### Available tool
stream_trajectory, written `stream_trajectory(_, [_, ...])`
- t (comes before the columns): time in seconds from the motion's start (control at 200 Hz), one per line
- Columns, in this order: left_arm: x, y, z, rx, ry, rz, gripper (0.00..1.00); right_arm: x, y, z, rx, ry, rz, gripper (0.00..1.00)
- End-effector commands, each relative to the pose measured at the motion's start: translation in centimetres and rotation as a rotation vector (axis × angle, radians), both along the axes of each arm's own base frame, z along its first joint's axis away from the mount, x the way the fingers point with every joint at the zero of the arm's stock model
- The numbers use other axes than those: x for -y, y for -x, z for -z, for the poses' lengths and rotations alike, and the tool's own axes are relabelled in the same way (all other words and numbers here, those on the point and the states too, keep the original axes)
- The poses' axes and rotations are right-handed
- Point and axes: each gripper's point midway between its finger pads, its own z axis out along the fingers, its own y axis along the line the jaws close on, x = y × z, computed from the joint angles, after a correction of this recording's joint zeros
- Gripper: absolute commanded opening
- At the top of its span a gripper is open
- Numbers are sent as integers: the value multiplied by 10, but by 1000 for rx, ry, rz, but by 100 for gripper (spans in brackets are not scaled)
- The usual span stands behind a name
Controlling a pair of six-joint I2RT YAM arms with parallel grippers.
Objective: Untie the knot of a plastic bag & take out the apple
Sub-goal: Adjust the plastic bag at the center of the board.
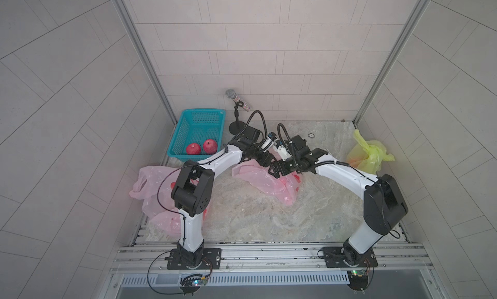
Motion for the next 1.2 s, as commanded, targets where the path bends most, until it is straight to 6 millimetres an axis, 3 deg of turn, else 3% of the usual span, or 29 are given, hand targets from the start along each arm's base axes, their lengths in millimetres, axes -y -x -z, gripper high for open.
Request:
stream_trajectory(0.0, [-3, -16, 3, 41, -55, -47, 35, 8, 1, 16, 3, 73, 5, 93])
stream_trajectory(0.08, [-6, -29, 5, 40, -64, -111, 17, 12, 7, 27, -33, 92, 7, 83])
stream_trajectory(0.155, [-11, -46, 6, 15, -53, -193, 8, 15, 18, 39, -83, 104, 0, 74])
stream_trajectory(0.295, [-30, -73, 3, -51, -14, -368, 0, 30, 45, 45, -127, 112, 13, 38])
stream_trajectory(0.4, [-50, -88, -2, -92, 42, -506, 0, 41, 69, 37, -163, 106, 26, 20])
stream_trajectory(0.53, [-83, -98, 1, -163, 127, -699, 0, 58, 95, 29, -182, 100, 59, 14])
stream_trajectory(0.66, [-118, -98, 14, -248, 227, -889, 0, 79, 112, 45, -204, 150, 101, 10])
stream_trajectory(0.881, [-172, -89, 30, -327, 390, -1146, 0, 113, 114, 68, -228, 221, 233, 0])
stream_trajectory(0.996, [-197, -83, 33, -314, 451, -1249, 0, 131, 110, 79, -231, 248, 338, 0])
stream_trajectory(1.106, [-205, -78, 29, -285, 491, -1293, 0, 143, 109, 93, -270, 264, 417, 0])
stream_trajectory(1.196, [-209, -74, 30, -267, 532, -1313, 0, 146, 115, 108, -313, 248, 442, 12])
